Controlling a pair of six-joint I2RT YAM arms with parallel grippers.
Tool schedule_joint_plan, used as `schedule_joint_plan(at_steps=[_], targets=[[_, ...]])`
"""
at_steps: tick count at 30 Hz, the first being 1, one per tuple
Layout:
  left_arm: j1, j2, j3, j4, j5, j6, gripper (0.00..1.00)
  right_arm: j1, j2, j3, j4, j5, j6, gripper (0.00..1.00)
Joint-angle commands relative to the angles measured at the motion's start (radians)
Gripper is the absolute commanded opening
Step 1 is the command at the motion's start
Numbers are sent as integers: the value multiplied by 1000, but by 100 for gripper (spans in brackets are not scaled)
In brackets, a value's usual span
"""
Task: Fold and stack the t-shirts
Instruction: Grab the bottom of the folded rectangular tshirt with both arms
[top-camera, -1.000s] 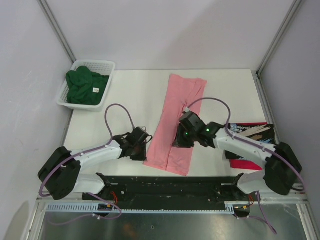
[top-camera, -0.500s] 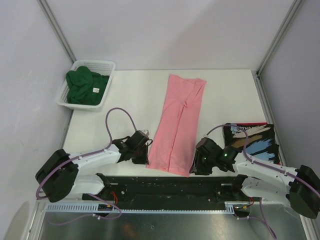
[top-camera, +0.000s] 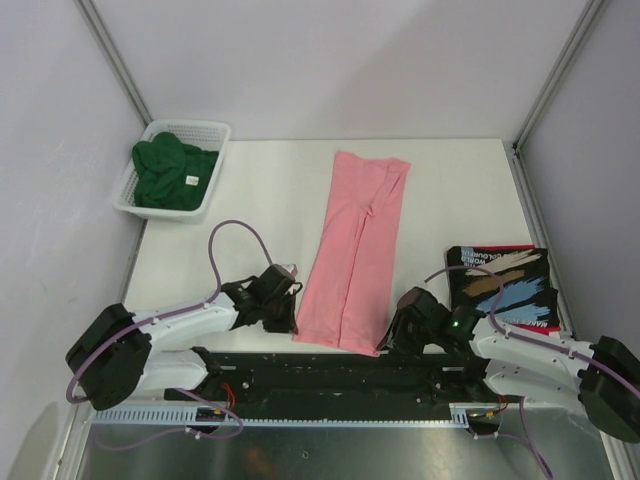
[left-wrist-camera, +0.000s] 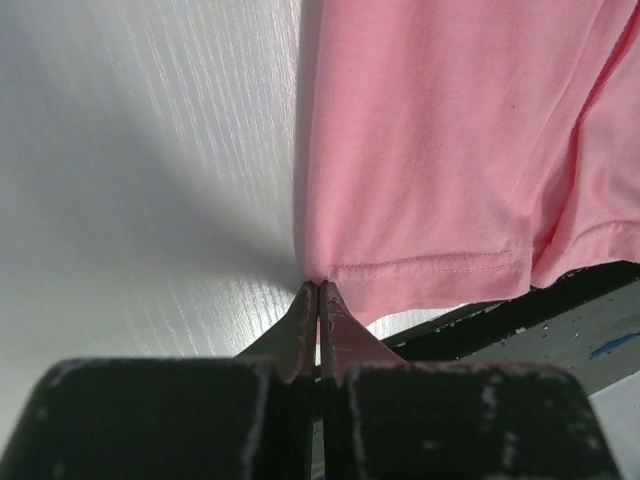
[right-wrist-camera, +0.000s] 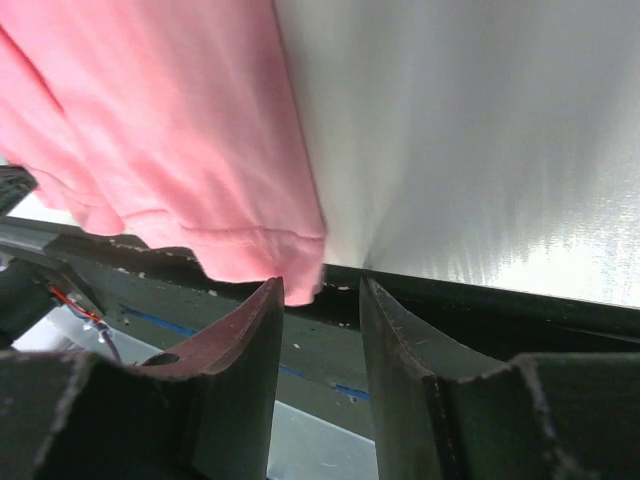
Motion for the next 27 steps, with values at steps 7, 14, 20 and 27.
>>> schedule_joint_plan(at_steps=[7, 14, 20, 27], targets=[[-11, 5, -24, -83, 12, 20, 0, 16, -69, -64, 100, 56, 131, 41], [-12, 5, -23, -82, 9, 24, 0, 27, -23, -68, 125, 69, 138, 40], [-17, -3, -25, -84, 24, 24, 0, 27, -16, -46, 131, 84, 128, 19], [-38, -62, 30, -143, 28, 28, 0, 46, -54, 74, 5, 136, 73, 0]])
